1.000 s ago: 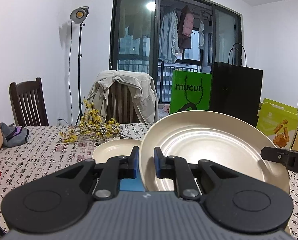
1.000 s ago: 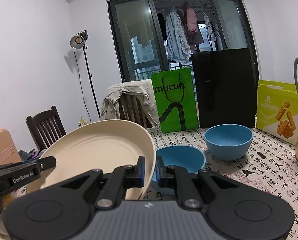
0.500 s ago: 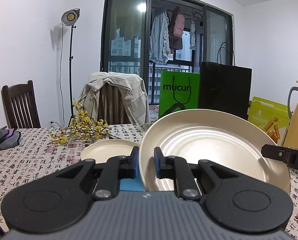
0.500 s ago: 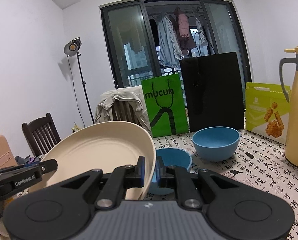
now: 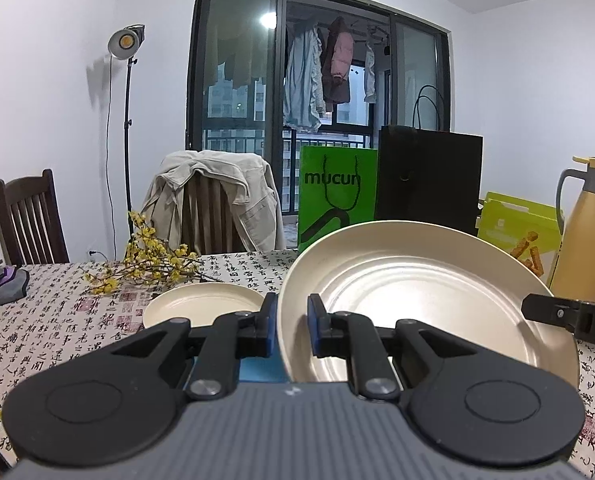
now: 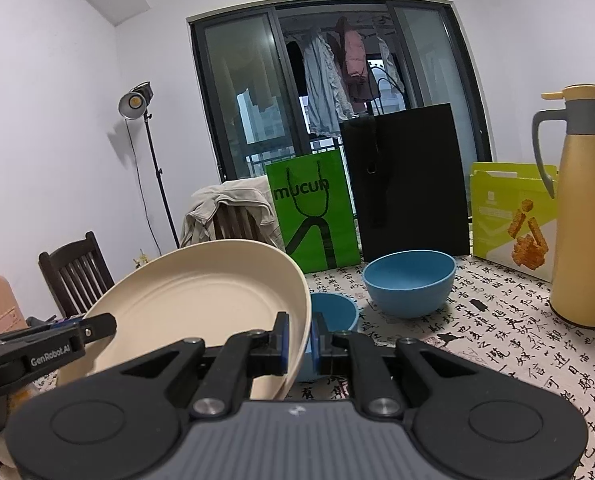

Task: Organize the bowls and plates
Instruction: 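Carry the held cream plate with both tools up to the blue bowls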

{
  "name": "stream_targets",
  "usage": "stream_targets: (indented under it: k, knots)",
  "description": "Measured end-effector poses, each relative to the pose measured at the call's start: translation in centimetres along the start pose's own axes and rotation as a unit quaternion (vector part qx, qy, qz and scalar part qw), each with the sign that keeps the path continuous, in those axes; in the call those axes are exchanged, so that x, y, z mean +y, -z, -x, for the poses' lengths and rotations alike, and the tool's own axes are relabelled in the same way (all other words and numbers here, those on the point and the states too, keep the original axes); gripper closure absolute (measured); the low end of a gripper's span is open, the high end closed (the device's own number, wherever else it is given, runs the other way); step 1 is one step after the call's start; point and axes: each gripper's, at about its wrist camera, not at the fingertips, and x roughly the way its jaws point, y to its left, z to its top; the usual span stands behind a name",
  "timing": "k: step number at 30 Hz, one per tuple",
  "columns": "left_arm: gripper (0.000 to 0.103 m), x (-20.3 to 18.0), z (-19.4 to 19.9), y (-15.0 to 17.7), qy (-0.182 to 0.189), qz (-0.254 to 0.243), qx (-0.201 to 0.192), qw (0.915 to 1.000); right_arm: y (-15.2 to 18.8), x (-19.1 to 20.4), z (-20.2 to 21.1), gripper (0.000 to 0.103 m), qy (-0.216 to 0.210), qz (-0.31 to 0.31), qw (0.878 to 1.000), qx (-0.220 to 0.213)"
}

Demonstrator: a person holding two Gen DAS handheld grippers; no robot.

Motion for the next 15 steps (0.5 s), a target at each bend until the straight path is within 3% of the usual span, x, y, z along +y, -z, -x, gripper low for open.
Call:
stream_targets:
  k: [15]
  knots:
    - [0.088, -1.4, 0.4, 0.8, 0.021, -0.013, 0.001, 0.9997, 0.8, -1.6, 1.3, 0.092, 0.014, -0.014, 1.0, 0.007]
